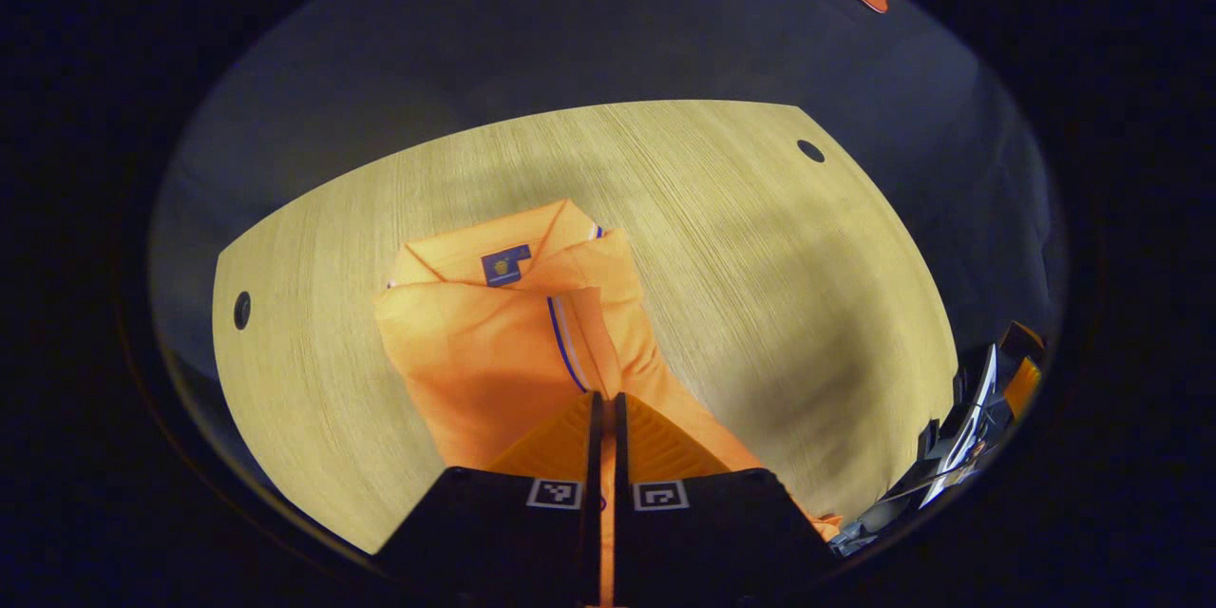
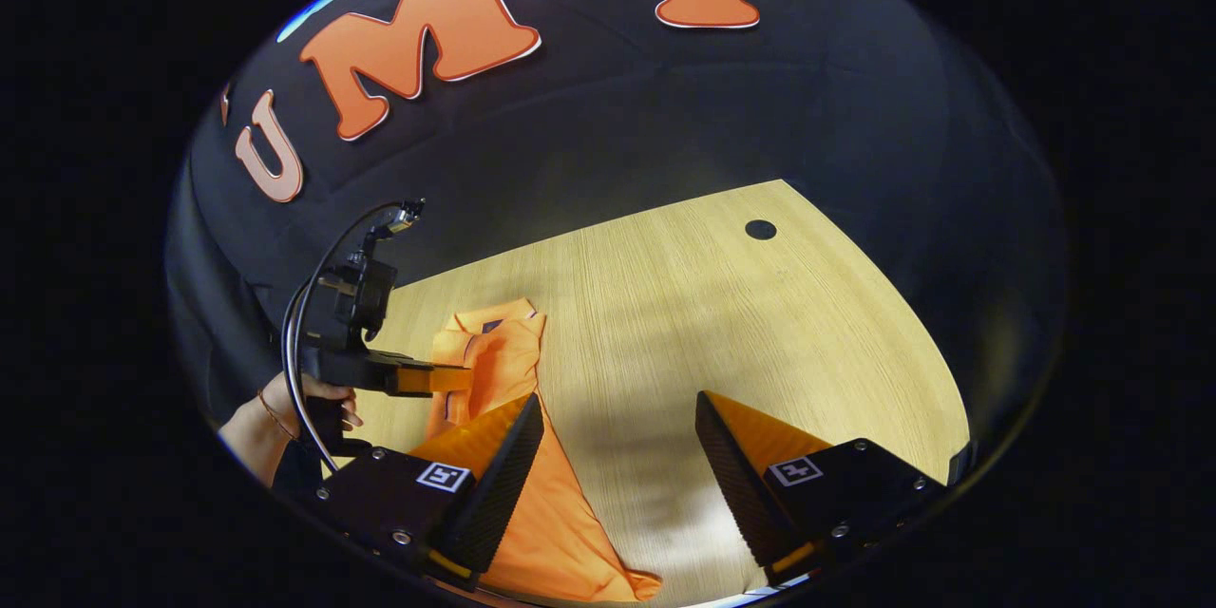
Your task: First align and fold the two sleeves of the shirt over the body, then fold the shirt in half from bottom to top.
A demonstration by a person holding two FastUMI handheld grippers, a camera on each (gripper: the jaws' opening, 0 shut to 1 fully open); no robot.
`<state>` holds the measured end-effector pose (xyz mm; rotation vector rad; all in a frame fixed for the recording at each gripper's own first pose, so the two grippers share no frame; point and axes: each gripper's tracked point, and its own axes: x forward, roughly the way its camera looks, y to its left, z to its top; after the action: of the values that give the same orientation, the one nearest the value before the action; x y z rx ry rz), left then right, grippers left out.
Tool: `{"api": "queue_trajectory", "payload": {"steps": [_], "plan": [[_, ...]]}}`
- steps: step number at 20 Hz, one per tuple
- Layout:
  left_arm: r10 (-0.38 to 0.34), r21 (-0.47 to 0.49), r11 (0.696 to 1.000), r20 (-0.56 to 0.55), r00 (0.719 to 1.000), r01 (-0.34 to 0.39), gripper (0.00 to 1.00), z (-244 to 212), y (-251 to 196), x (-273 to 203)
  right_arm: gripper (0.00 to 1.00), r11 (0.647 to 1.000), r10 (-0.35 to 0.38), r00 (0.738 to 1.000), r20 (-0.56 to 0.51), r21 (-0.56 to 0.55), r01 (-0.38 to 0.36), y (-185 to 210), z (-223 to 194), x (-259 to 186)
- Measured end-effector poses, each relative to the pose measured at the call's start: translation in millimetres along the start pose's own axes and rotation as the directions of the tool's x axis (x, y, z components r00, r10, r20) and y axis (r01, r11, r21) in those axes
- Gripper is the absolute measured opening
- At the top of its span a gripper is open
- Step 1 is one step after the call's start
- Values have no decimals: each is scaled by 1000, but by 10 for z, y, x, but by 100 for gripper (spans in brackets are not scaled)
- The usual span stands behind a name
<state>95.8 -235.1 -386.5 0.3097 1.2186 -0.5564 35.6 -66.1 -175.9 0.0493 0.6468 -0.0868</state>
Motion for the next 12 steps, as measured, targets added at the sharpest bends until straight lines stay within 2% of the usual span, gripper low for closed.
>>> {"api": "queue_trajectory", "payload": {"steps": [3, 6, 9, 12], "plan": [[-48, -7, 999, 2, 999, 48, 23, 20, -216, 1, 98, 1000, -4, 1000, -5, 0, 4, 1, -7, 1], [-36, -7, 999, 15, 999, 36, 100, 28, -244, -74, 98, 1000, 0, 1000, -9, -2, 0, -5, -31, -11], [-17, -21, 1000, 64, 998, 19, 98, 44, -182, -273, 98, 1000, 10, 1000, -20, -19, -11, 32, -71, -19], [2, -49, 999, 121, 993, 4, 98, 30, -46, -523, 98, 998, 35, 999, -36, -47, -36, 234, -91, 27]]}}
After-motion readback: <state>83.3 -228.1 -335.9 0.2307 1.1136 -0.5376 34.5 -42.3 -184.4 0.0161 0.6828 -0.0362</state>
